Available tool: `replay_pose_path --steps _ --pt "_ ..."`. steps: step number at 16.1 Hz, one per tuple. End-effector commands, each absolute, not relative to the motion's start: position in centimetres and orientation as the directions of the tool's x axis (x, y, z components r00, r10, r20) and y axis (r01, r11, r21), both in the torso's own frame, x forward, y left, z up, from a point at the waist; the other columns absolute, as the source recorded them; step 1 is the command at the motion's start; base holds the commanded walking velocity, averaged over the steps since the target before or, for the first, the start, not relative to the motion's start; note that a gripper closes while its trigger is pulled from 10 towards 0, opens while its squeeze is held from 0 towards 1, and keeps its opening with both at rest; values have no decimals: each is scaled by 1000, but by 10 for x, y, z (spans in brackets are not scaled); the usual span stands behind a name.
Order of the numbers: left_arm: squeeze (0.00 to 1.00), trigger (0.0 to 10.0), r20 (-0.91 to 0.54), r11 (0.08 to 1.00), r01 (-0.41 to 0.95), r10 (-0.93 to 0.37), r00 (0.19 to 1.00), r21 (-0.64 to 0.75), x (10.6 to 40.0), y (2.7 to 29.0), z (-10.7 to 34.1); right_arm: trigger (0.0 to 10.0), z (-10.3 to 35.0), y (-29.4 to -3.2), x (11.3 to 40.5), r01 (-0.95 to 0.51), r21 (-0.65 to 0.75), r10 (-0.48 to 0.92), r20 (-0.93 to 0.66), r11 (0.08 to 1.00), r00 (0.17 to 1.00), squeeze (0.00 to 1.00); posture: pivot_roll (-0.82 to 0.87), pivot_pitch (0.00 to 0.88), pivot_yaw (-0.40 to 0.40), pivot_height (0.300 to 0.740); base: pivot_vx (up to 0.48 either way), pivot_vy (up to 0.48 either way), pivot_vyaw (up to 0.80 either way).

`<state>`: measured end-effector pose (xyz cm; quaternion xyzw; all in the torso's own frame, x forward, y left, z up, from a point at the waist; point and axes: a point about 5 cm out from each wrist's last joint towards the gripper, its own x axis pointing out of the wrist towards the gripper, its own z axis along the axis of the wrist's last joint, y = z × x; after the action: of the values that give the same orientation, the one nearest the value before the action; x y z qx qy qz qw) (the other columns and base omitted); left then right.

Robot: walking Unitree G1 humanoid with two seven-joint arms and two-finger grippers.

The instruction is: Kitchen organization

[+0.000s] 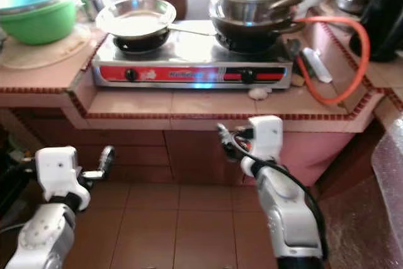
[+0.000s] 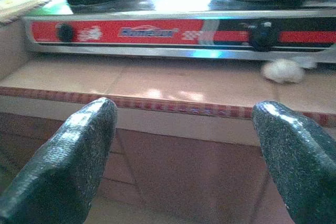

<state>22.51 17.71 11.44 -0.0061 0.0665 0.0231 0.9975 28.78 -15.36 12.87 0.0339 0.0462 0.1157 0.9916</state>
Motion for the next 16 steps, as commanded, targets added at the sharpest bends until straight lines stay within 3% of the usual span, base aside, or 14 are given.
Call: replay_pose_path --steps 1,3,8,11,13,16 --pt "0 10000 -136 999 -52 53 989 13 224 182 115 10000 133 -150 289 -228 71 233 -63 971 970 0 -83 90 29 740 0 0 0" --pt "0 10000 -125 1000 -18 18 992 -3 224 176 115 10000 130 -147 286 -265 111 275 -84 958 958 0 -82 87 25 740 0 0 0" --pt "0 10000 -106 999 1 -4 994 -36 227 172 117 10000 128 -150 290 -221 69 227 -88 973 970 0 -82 73 23 740 0 0 0" --pt "0 10000 -80 997 -75 76 994 6 227 182 116 10000 124 -155 290 -172 18 173 -111 985 979 0 -86 69 22 740 0 0 0" --pt "0 10000 -117 988 -126 115 986 -85 225 187 111 10000 121 -155 289 -177 20 178 -144 984 973 0 -88 67 21 740 0 0 0" --pt "0 10000 -122 989 -129 118 985 -79 229 185 112 10000 125 -155 291 -167 21 168 -130 986 977 0 -90 66 23 740 0 0 -313"
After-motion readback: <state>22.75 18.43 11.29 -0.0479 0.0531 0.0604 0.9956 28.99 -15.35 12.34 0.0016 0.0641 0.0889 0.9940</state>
